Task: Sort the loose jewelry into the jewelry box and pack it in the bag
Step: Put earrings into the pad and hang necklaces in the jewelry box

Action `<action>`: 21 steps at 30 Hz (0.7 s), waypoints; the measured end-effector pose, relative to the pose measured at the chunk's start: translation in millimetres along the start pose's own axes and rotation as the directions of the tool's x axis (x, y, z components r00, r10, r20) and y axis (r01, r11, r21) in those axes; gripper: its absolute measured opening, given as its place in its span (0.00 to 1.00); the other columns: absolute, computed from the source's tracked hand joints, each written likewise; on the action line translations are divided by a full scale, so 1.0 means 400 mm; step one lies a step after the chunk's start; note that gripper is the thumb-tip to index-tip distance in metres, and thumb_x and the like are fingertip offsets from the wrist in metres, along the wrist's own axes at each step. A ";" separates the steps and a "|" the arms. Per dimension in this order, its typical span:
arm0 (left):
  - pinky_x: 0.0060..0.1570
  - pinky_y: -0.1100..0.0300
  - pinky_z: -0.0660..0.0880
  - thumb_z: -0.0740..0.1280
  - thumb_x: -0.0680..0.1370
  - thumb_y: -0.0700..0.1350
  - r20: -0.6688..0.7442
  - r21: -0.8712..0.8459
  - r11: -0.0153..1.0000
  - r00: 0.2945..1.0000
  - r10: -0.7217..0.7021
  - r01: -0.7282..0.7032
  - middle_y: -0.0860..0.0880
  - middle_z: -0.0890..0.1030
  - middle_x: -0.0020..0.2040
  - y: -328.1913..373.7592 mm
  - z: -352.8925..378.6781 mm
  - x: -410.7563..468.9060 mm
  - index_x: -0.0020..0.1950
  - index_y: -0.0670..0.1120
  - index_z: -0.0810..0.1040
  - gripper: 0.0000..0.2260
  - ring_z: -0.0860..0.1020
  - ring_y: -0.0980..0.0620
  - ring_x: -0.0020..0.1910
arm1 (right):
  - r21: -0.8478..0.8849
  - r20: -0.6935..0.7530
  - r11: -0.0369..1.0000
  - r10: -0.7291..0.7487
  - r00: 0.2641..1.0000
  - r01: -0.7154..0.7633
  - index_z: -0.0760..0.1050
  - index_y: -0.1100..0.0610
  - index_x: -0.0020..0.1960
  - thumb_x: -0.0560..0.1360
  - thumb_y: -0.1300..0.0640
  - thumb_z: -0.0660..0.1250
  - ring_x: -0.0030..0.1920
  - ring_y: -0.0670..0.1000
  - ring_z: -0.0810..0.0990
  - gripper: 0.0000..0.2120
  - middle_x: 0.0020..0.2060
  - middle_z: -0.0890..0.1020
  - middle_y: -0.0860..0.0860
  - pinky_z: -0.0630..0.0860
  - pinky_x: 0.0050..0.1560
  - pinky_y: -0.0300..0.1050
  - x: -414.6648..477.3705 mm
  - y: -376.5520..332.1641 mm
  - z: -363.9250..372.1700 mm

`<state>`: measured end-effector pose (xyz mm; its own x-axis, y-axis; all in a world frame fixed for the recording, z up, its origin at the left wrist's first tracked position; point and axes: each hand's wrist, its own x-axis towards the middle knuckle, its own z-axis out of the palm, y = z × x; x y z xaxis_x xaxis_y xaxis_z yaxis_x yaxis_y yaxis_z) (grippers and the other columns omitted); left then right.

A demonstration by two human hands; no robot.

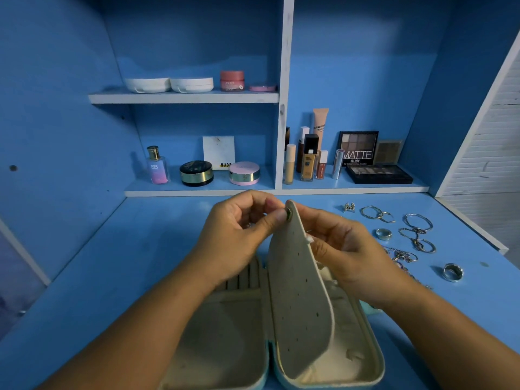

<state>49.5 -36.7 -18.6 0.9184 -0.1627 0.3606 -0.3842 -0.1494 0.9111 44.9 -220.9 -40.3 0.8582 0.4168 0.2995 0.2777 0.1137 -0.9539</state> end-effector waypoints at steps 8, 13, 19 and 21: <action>0.41 0.59 0.81 0.75 0.65 0.63 -0.013 0.044 0.993 0.994 0.109 -0.109 0.53 0.86 0.45 0.027 -0.022 -0.037 0.49 0.52 0.83 0.19 0.84 0.52 0.45 | -0.149 -0.074 0.985 -0.094 0.993 0.083 0.74 0.52 0.66 0.72 0.42 0.68 0.57 0.63 0.79 0.26 0.57 0.81 0.56 0.75 0.59 0.61 -0.009 0.010 0.027; 0.44 0.60 0.81 0.79 0.50 0.67 0.160 0.234 0.933 0.957 0.240 -0.273 0.57 0.80 0.56 0.034 -0.038 -0.057 0.66 0.53 0.75 0.47 0.81 0.53 0.55 | -0.222 -0.079 0.972 -0.098 0.992 0.078 0.73 0.49 0.67 0.73 0.39 0.66 0.57 0.61 0.79 0.26 0.56 0.81 0.53 0.74 0.58 0.63 -0.011 0.011 0.029; 0.61 0.66 0.73 0.77 0.48 0.68 0.385 0.469 0.805 0.904 0.184 -0.363 0.66 0.66 0.61 0.059 -0.047 -0.073 0.76 0.61 0.61 0.58 0.69 0.62 0.66 | -0.266 -0.084 0.960 -0.113 0.990 0.087 0.72 0.53 0.68 0.73 0.40 0.66 0.56 0.60 0.79 0.28 0.57 0.81 0.54 0.75 0.57 0.63 -0.009 0.019 0.025; 0.63 0.63 0.71 0.75 0.49 0.72 0.401 0.509 0.769 0.897 0.185 -0.386 0.64 0.64 0.63 0.058 -0.055 -0.076 0.76 0.63 0.59 0.57 0.67 0.62 0.67 | -0.289 -0.078 0.954 -0.112 0.991 0.085 0.72 0.54 0.68 0.74 0.40 0.66 0.55 0.59 0.80 0.28 0.57 0.80 0.55 0.75 0.56 0.63 -0.008 0.025 0.027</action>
<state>14.6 -13.7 -4.1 0.7151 -0.5649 0.4117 -0.6982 -0.5484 0.4602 40.1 -211.4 -51.0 0.8529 0.3297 0.4047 0.4623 -0.1171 -0.8790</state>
